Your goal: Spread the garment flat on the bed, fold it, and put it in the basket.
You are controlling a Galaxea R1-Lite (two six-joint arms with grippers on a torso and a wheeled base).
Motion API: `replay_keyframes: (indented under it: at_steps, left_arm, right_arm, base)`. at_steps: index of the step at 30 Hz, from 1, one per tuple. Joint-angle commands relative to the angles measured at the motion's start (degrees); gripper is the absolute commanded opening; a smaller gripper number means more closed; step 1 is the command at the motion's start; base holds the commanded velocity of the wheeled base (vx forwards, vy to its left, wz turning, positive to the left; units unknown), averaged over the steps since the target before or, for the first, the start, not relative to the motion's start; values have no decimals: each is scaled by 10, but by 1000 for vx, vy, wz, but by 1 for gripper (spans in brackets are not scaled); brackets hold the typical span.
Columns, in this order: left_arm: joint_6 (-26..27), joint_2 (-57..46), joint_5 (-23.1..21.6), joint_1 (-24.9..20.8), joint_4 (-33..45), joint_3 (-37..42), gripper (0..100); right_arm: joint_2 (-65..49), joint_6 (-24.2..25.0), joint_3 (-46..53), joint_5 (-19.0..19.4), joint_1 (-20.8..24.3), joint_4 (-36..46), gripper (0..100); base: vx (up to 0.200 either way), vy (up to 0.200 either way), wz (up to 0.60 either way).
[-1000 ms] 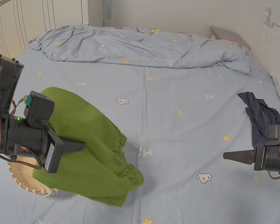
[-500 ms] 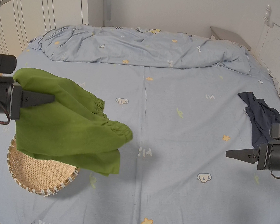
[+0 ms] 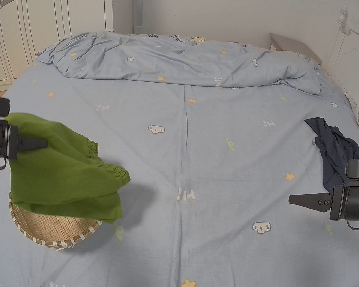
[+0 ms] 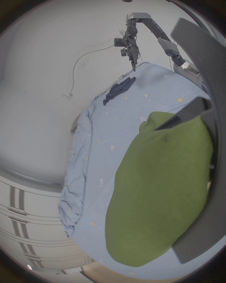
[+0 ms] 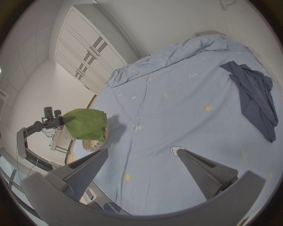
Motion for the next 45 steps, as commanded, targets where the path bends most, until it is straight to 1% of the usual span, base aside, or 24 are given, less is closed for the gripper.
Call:
replay_keyframes:
  at_steps: [1,2,3,5,6,10,12,14,16,18,23,24,32,38,39,40,45]
  left_arm:
    - [2,36,-7,61,0,83,0]
    - [2,38,-7,62,0,84,0]
    - [3,57,-6,82,0,99,0]
    - [4,86,-7,96,0,106,0]
    - [5,103,-5,101,0,106,0]
    - [11,164,5,120,-1,97,0]
    - [11,190,14,121,-1,87,0]
    - [11,202,23,120,-1,85,0]
    - [11,235,49,117,-1,75,0]
    - [11,249,57,116,-1,70,0]
    - [9,244,57,113,-1,63,0]
    - [8,244,58,113,-1,63,100]
    - [7,214,59,107,3,64,100]
    - [4,104,59,113,8,73,100]
    - [4,99,59,113,8,73,100]
    - [3,63,59,114,9,78,100]
    - [1,-20,60,119,10,87,100]
  right_arm:
    - [-6,2,4,0,22,1,100]
    - [-6,2,5,0,23,1,100]
    - [-5,3,10,-1,41,5,100]
    - [-4,4,11,-6,59,7,100]
    - [-3,4,15,-14,66,7,100]
    - [-2,4,18,-67,94,5,100]
    - [-2,4,18,-79,97,5,100]
    - [-3,4,19,-79,97,5,100]
    - [-3,4,18,-80,97,4,100]
    - [-3,4,19,-80,96,4,100]
    - [-3,4,19,-81,96,4,100]
    - [-3,4,19,-81,96,4,100]
    - [-4,4,19,-81,96,4,100]
    - [-5,4,18,-81,94,4,100]
    - [-5,4,18,-81,93,4,100]
    - [-4,4,18,-81,91,3,100]
    - [-5,3,17,-82,91,5,100]
  base:
    - [0,0,0]
    - [0,0,0]
    - [0,0,0]
    - [0,0,0]
    - [0,0,0]
    - [0,0,0]
    - [0,0,0]
    - [0,0,0]
    - [0,0,0]
    - [0,0,0]
    - [0,0,0]
    - [0,0,0]
    - [0,0,0]
    - [0,0,0]
    - [0,0,0]
    - [0,0,0]
    - [0,0,0]
